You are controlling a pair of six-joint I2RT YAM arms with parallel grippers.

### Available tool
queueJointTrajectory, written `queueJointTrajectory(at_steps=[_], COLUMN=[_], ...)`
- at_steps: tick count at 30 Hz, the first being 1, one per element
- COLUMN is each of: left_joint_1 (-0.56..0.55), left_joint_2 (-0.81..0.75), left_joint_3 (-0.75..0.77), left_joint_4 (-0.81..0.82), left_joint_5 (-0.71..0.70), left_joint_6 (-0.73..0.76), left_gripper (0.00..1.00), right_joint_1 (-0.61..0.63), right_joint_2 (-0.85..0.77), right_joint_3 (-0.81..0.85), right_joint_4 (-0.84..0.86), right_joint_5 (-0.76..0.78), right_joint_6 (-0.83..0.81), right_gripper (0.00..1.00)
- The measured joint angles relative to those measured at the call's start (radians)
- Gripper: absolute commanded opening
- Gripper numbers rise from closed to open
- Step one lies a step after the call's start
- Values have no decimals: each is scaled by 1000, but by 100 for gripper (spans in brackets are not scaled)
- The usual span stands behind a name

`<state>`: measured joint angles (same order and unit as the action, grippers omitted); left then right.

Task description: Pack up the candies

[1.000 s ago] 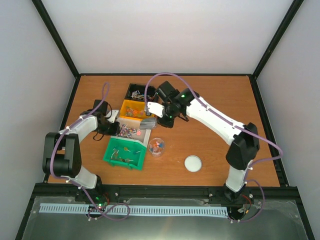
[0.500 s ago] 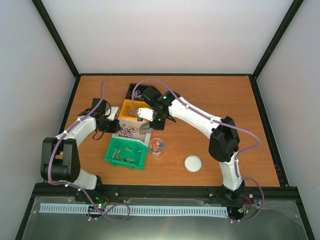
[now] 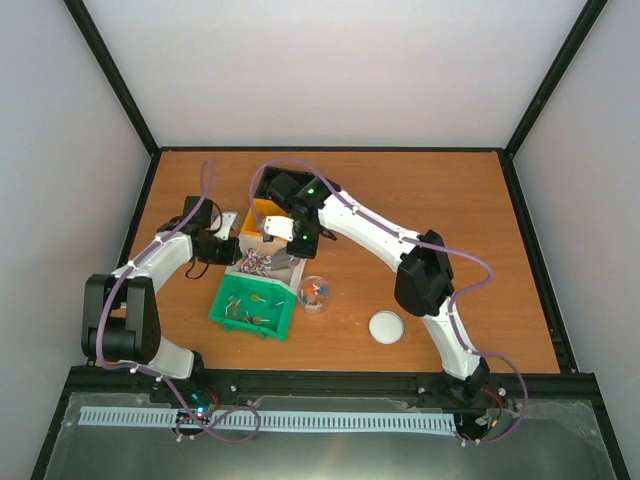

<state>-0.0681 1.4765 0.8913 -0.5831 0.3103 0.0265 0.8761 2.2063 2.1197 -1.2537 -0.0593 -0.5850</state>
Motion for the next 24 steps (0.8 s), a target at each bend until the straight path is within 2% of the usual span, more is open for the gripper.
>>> queueJointTrajectory(at_steps=[8, 14, 24], left_joint_1=[0, 6, 12], left_joint_2=[0, 5, 11], left_joint_3=[-2, -2, -1], left_joint_4=[3, 5, 6], left_joint_5=[1, 8, 23], left_joint_6=[0, 1, 4], left_gripper=[1, 1, 1], right_joint_1=[-8, -22, -25], right_joint_2=[8, -49, -79], right_joint_3=[-18, -149, -355], right_joint_4=[51, 173, 528], right_joint_5=[-54, -106, -223], right_joint_6=[27, 45, 75], right_gripper=[3, 3, 3])
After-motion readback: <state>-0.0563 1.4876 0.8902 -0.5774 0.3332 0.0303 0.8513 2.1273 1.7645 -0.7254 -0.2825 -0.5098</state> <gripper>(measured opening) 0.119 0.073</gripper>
